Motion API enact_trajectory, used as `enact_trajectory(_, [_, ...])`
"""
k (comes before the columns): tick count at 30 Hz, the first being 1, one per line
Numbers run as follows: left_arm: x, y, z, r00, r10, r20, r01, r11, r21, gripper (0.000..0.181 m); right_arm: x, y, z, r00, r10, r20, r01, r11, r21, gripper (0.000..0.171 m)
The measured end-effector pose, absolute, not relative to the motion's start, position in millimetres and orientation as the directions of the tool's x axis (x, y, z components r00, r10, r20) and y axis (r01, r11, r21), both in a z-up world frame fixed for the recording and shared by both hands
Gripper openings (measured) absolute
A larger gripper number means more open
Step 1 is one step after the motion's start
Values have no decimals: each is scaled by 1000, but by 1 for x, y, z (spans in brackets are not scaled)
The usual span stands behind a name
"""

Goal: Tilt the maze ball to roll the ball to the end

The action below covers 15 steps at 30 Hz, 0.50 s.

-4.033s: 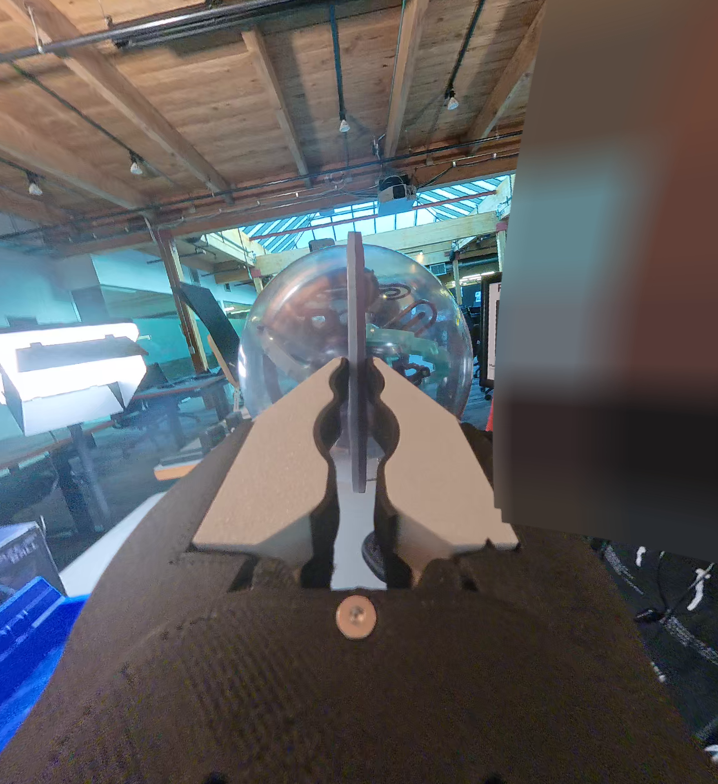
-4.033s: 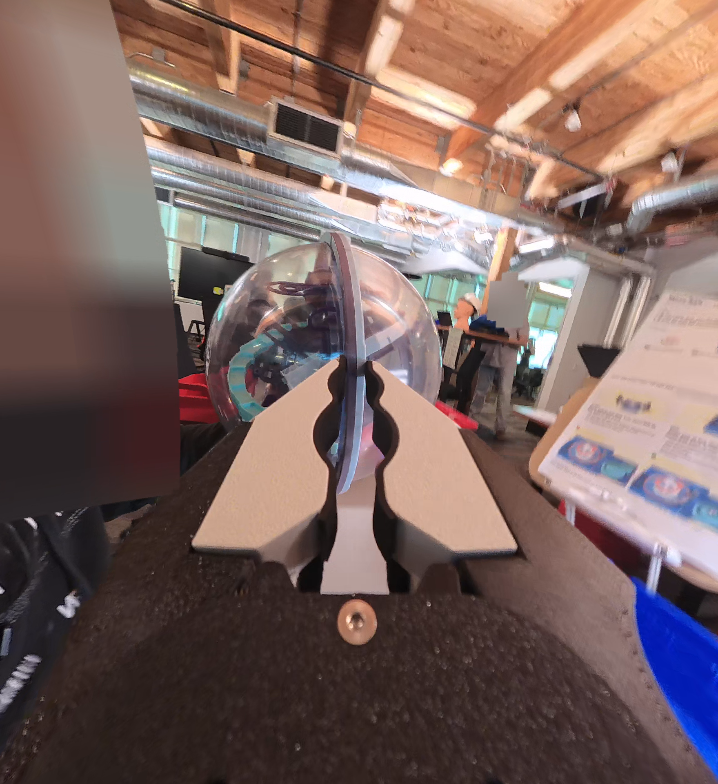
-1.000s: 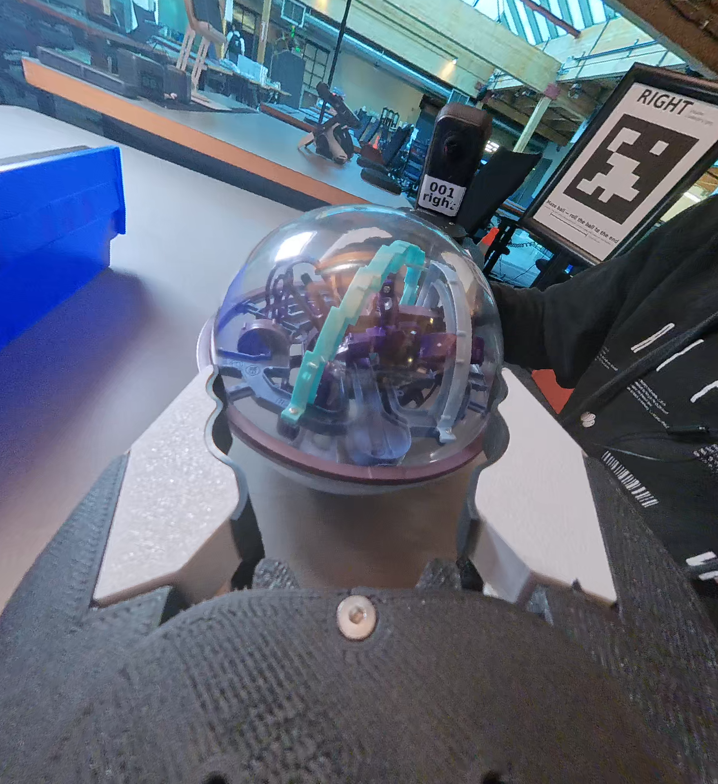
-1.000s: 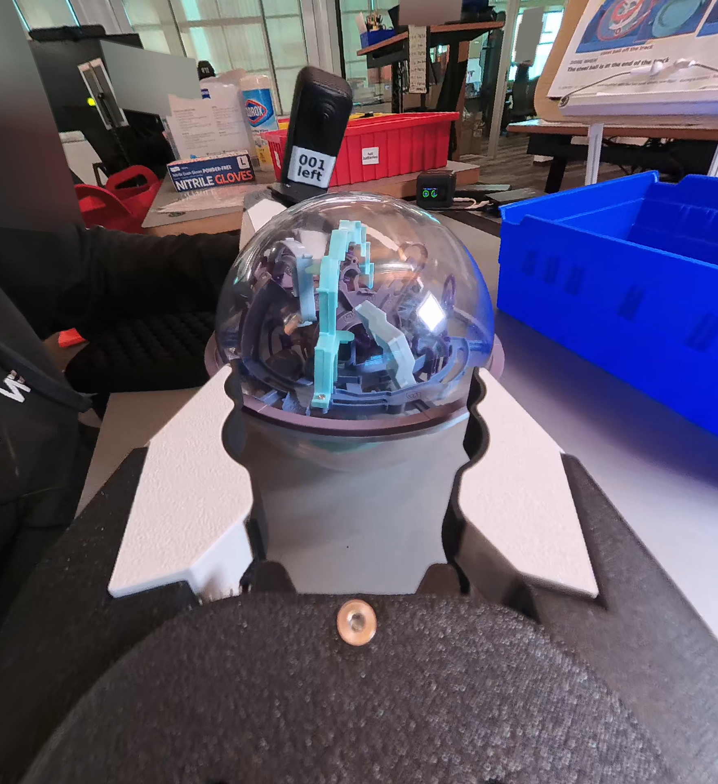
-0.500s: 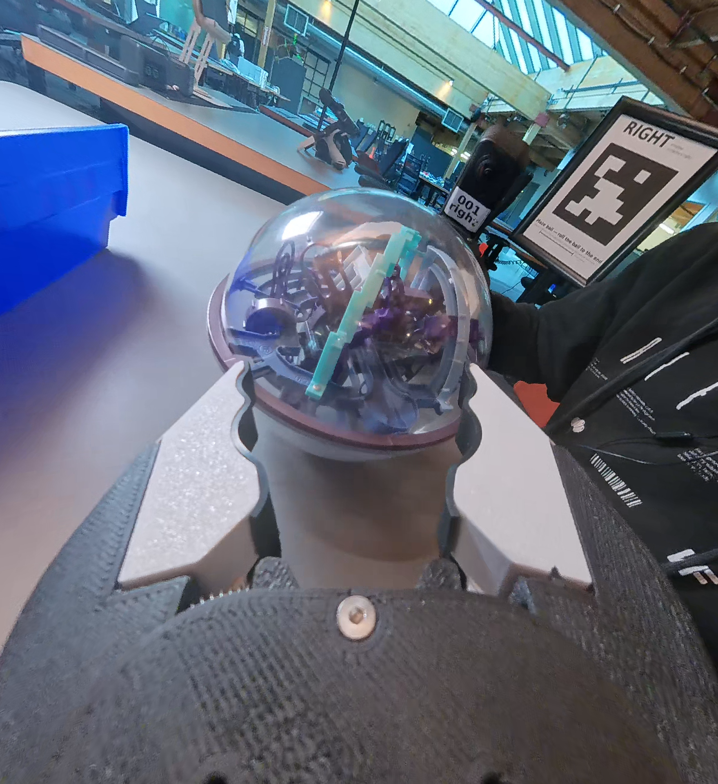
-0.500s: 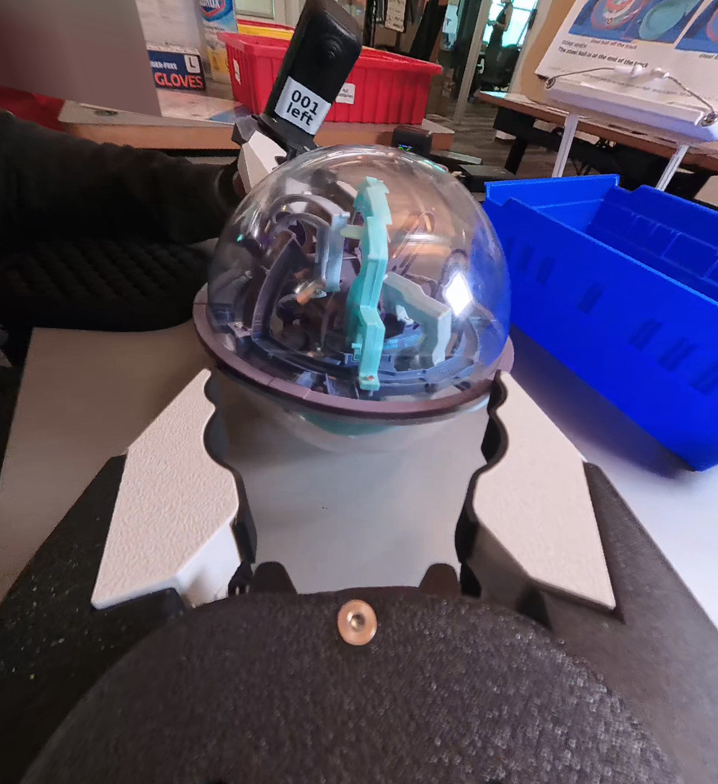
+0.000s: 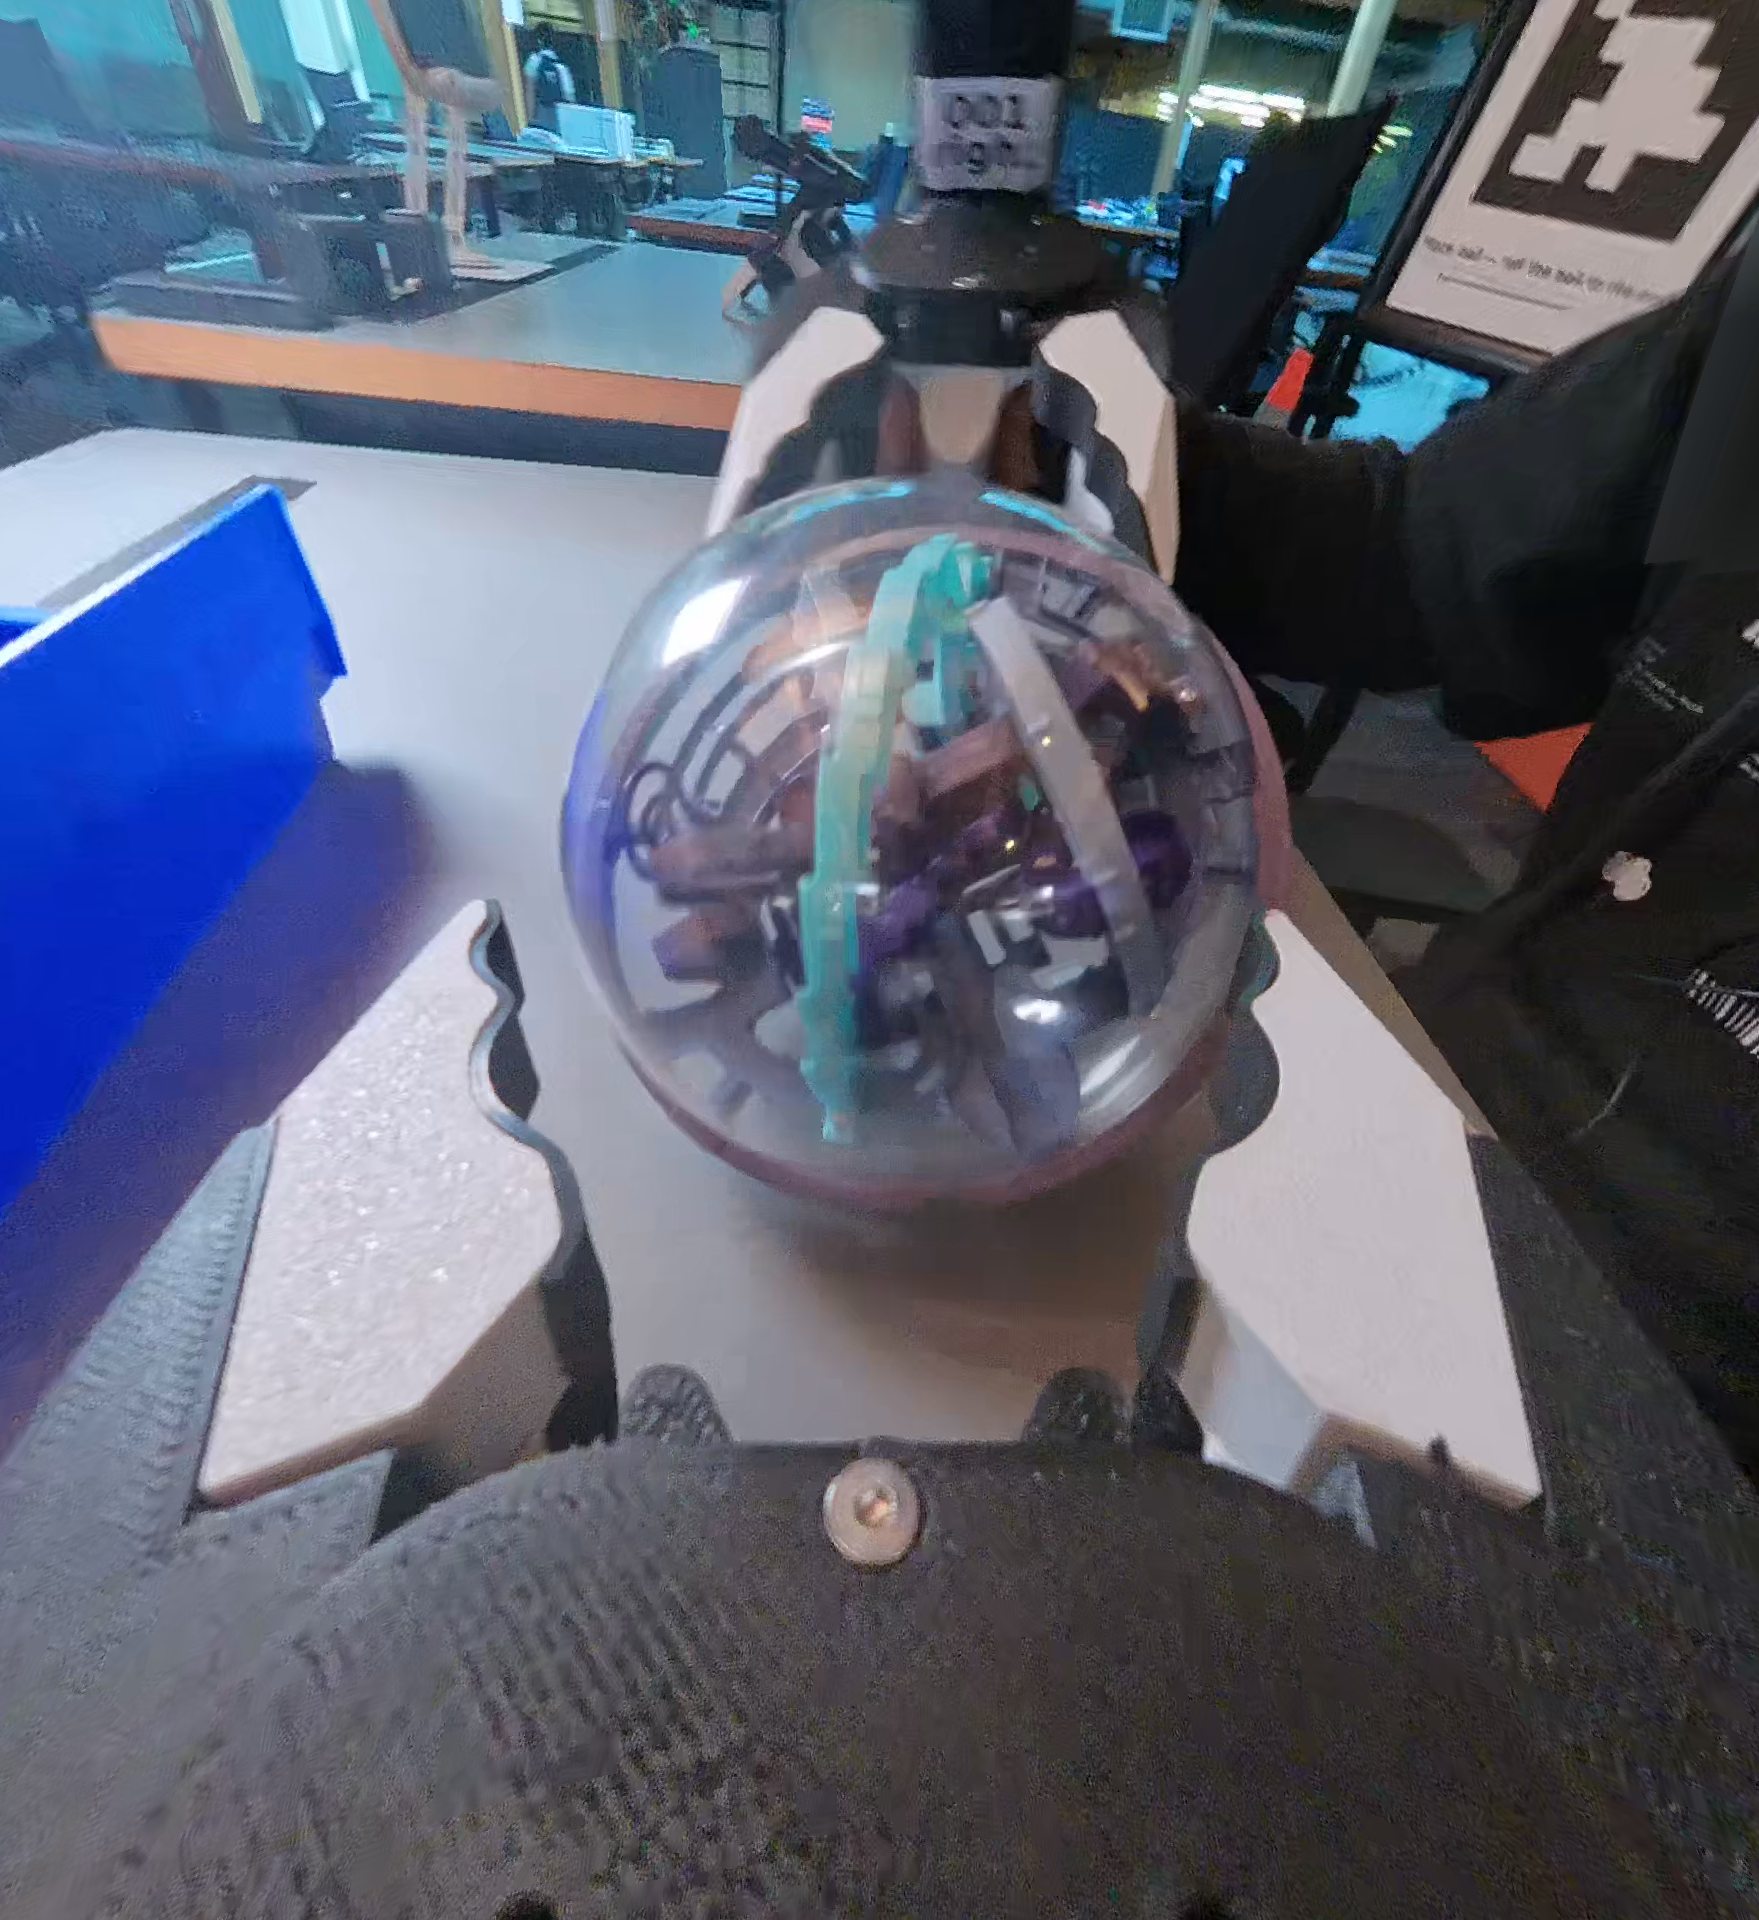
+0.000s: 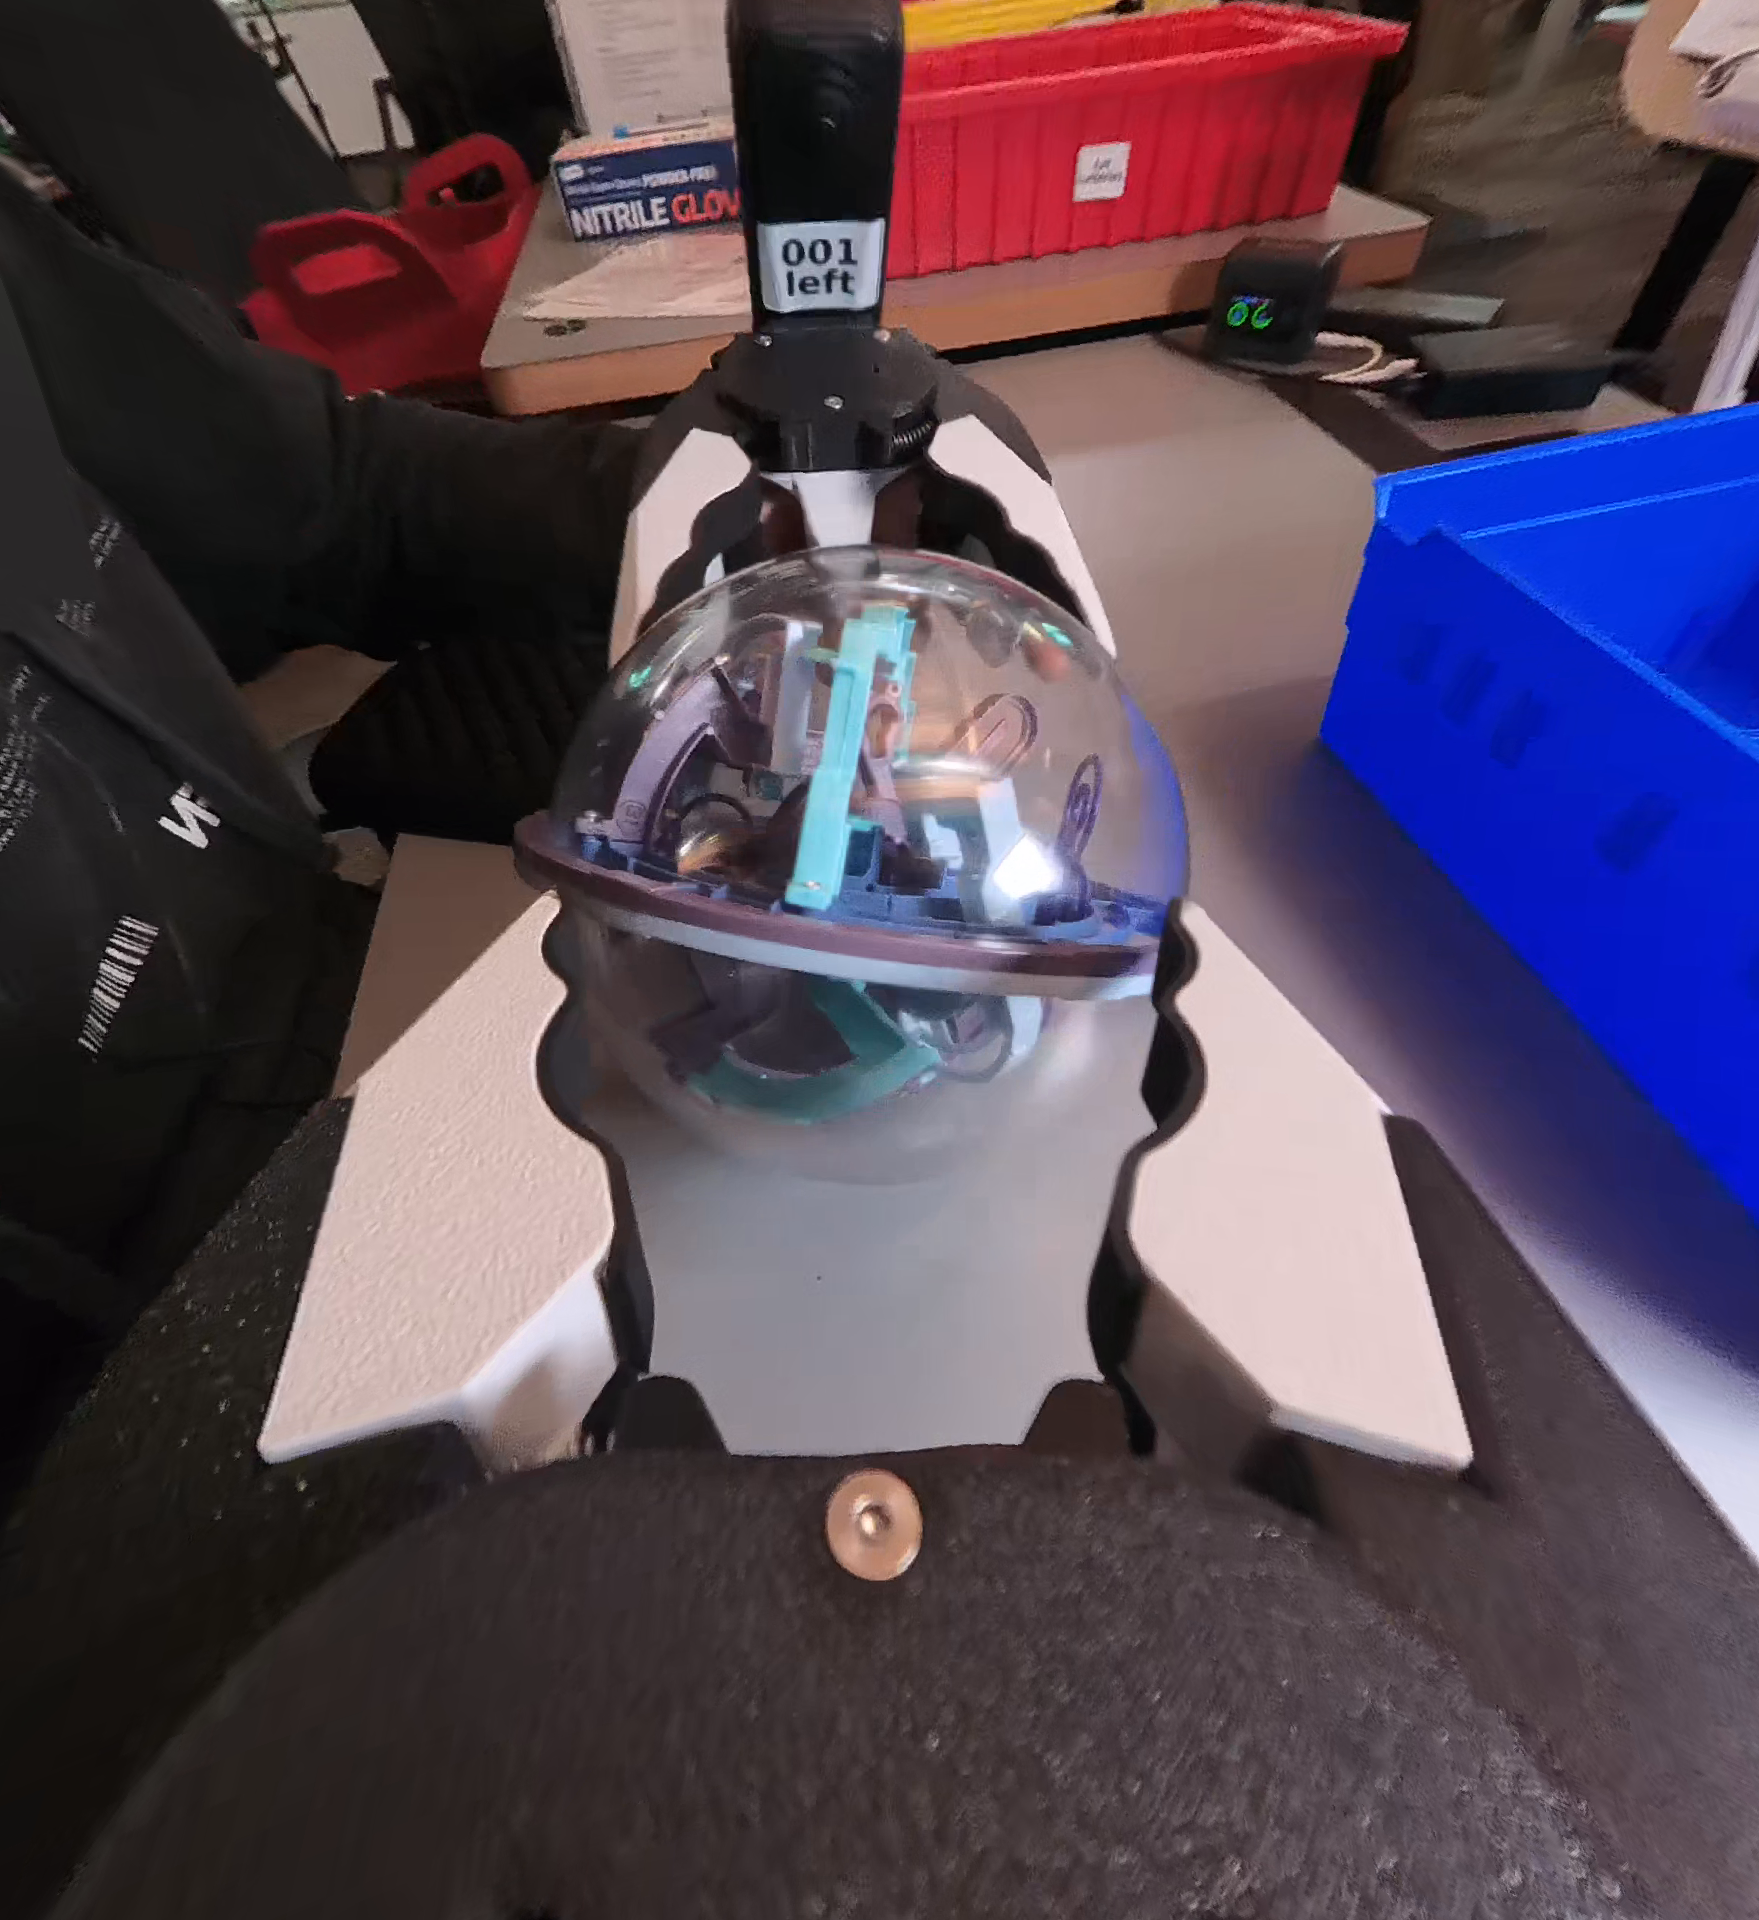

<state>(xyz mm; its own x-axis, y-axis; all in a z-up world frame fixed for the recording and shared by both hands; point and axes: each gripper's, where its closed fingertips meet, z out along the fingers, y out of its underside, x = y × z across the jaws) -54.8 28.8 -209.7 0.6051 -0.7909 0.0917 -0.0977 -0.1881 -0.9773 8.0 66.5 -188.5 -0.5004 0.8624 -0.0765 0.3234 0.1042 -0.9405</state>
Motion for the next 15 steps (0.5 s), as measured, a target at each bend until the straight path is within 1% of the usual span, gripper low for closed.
enact_trajectory(2, [-46,30,-213,578,-811,91,-121,-196,-973,136,-2,66,-186,-526,845,-100,344,104,-933,106])
enact_trajectory(3, [-46,34,-217,594,-799,91,-126,-204,-971,139,-8,65,-184,-536,837,-113,346,96,-933,106])
enact_trajectory(4, [-46,35,-219,593,-797,115,-106,-219,-970,140,-14,62,-182,-547,827,-129,345,83,-935,107])
enact_trajectory(7, [-49,34,-227,568,-777,272,-9,-337,-942,140,-29,62,-173,-531,833,-153,309,22,-951,105])
enact_trajectory(8, [-50,34,-226,560,-769,309,37,-349,-936,139,-33,65,-172,-507,852,-127,289,29,-957,111])
enact_trajectory(12, [-56,34,-222,518,-728,450,164,-431,-887,136,-25,78,-162,-405,914,-15,221,81,-972,116])
enact_trajectory(15, [-60,37,-222,497,-679,540,236,-492,-838,132,-8,82,-173,-303,940,156,247,236,-940,120])
